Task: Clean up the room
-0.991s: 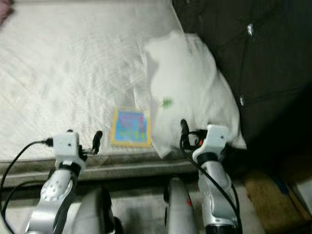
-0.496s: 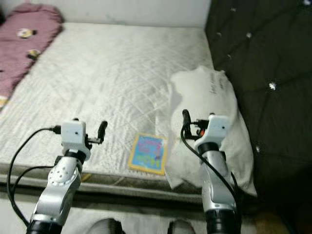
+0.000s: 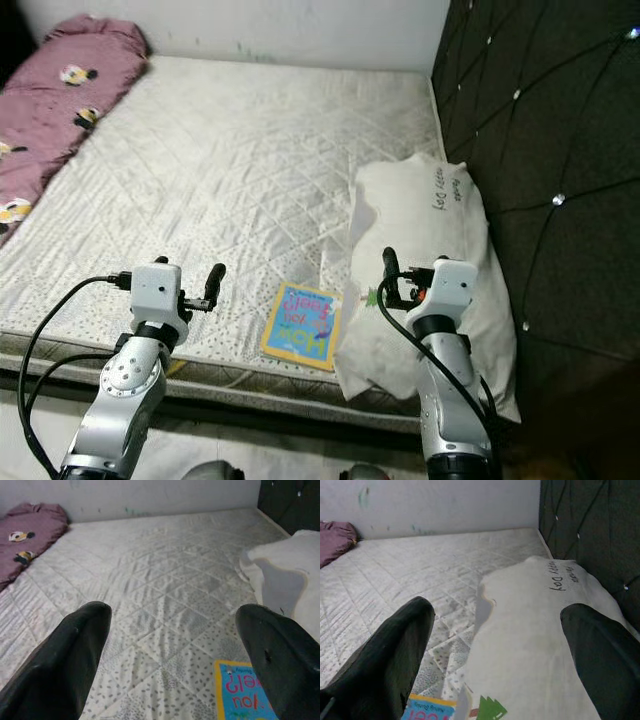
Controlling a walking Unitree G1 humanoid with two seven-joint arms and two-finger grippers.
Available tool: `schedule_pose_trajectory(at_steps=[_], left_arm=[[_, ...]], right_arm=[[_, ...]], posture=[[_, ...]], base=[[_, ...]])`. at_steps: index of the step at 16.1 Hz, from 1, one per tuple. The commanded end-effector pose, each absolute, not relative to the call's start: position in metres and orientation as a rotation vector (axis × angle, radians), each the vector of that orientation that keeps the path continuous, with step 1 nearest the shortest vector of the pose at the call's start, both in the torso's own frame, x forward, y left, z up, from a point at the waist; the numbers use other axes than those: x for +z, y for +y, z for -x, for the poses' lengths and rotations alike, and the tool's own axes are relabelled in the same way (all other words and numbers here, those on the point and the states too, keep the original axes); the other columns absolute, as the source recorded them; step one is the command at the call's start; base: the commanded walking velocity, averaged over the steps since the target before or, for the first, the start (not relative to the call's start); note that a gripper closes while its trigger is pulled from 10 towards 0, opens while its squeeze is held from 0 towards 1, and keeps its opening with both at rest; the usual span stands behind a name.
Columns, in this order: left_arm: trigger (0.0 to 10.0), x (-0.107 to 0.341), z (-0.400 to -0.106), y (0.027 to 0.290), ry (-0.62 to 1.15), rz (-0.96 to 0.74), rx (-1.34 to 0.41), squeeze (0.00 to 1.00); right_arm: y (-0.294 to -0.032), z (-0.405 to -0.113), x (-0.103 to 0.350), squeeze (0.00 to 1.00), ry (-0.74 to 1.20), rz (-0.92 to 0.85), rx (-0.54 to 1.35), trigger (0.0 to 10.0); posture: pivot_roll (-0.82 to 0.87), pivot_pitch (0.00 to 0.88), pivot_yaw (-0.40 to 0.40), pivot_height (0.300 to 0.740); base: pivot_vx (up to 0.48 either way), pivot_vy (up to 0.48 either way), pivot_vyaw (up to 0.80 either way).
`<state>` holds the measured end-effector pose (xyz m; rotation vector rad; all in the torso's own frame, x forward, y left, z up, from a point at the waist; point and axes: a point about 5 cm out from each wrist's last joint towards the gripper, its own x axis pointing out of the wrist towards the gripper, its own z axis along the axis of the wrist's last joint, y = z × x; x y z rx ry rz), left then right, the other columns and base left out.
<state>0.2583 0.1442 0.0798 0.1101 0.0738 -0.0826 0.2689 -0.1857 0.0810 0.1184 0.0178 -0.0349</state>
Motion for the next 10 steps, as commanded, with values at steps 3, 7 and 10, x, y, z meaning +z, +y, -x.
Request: schedule_pose_trajectory(at_steps=[3,7,10], left_arm=[[10.0,0.0776,-0.2571,0.1453,0.082,-0.124,-0.09,0.0],[10.0,0.0776,-0.2571,0.1453,0.082,-0.124,-0.09,0.0],[10.0,0.0776,-0.2571,0.1453,0.082,-0.124,-0.09,0.0]], right_arm=[[-0.1872,-0.2691,0.0832,0.0,0.01,-0.121,-0.042,10.0],[-0.1872,-0.2691,0.0832,0.0,0.01,-0.121,-0.042,10.0],[-0.1872,-0.2691,0.0832,0.0,0.01,-0.121,-0.042,10.0]], posture=[[-0.04,0.0,0.016,0.74],[-0.04,0.0,0.016,0.74],[-0.04,0.0,0.016,0.74]], base=[[0.0,0.0,0.0],[0.0,0.0,0.0],[0.0,0.0,0.0]])
